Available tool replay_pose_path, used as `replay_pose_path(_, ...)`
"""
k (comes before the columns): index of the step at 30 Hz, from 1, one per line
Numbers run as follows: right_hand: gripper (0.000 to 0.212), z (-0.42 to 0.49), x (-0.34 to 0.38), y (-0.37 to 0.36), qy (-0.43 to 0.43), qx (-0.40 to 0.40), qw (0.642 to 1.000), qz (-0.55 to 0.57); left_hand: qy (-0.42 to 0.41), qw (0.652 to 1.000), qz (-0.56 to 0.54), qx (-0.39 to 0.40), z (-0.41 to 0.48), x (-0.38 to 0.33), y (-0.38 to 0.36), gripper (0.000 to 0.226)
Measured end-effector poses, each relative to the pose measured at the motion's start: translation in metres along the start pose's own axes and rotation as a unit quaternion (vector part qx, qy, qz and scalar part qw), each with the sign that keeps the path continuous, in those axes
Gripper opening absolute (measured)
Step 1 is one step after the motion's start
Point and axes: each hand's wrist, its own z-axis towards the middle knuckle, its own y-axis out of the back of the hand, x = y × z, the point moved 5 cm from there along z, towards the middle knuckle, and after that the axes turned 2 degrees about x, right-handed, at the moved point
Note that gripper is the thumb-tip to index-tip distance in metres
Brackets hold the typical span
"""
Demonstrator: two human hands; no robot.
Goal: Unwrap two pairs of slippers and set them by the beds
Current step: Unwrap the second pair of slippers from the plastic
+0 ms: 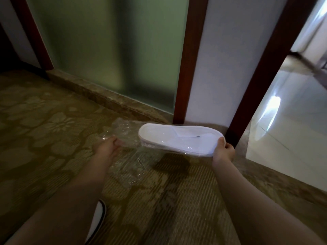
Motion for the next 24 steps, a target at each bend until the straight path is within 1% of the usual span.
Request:
replay_pose_path(3,0.042,0.004,0.004,0.011,-0.010,-0.020,1.000,-0.007,-0.002,1.000,0.019,-0.008,0.006,-0.001,0.012,0.015)
replay_pose_path(6,0.044,0.008,0.004,0.026,-0.028,-0.058,0.998,-0.017,-0.013,0.999,0.023,-0.030,0.012,-0.004,0.022,0.006)
replay_pose_path(8,0.047,0.007,0.003,0.034,-0.050,-0.084,0.995,-0.014,-0.008,0.999,0.009,-0.042,0.013,-0.004,0.025,0.015)
replay_pose_path(10,0.048,0.006,0.001,0.039,-0.075,-0.108,0.991,0.006,-0.004,0.998,-0.016,-0.067,0.013,-0.002,0.026,0.030)
replay_pose_path(12,0.046,0.005,0.000,0.041,-0.094,-0.131,0.987,0.025,-0.021,0.996,-0.032,-0.081,0.016,0.000,0.024,0.036)
replay_pose_path(14,0.044,0.003,0.000,0.043,-0.093,-0.155,0.983,0.038,-0.049,0.992,-0.015,-0.112,0.018,-0.001,0.023,0.032)
replay_pose_path(16,0.042,0.002,0.003,0.043,-0.075,-0.177,0.980,0.044,-0.074,0.986,0.011,-0.151,0.018,-0.003,0.023,0.023)
replay_pose_path(17,0.042,0.002,0.004,0.043,-0.066,-0.185,0.979,0.046,-0.081,0.983,0.015,-0.166,0.019,-0.002,0.022,0.016)
replay_pose_path(18,0.041,0.002,0.005,0.043,-0.059,-0.191,0.979,0.046,-0.082,0.981,0.013,-0.178,0.018,-0.001,0.021,0.014)
replay_pose_path(22,0.045,0.002,0.000,0.043,-0.070,-0.199,0.976,0.054,-0.084,0.970,0.017,-0.229,0.015,0.003,0.020,0.029)
replay_pose_path(24,0.048,0.003,-0.006,0.044,-0.092,-0.191,0.975,0.071,-0.088,0.970,0.025,-0.224,0.013,0.006,0.015,0.033)
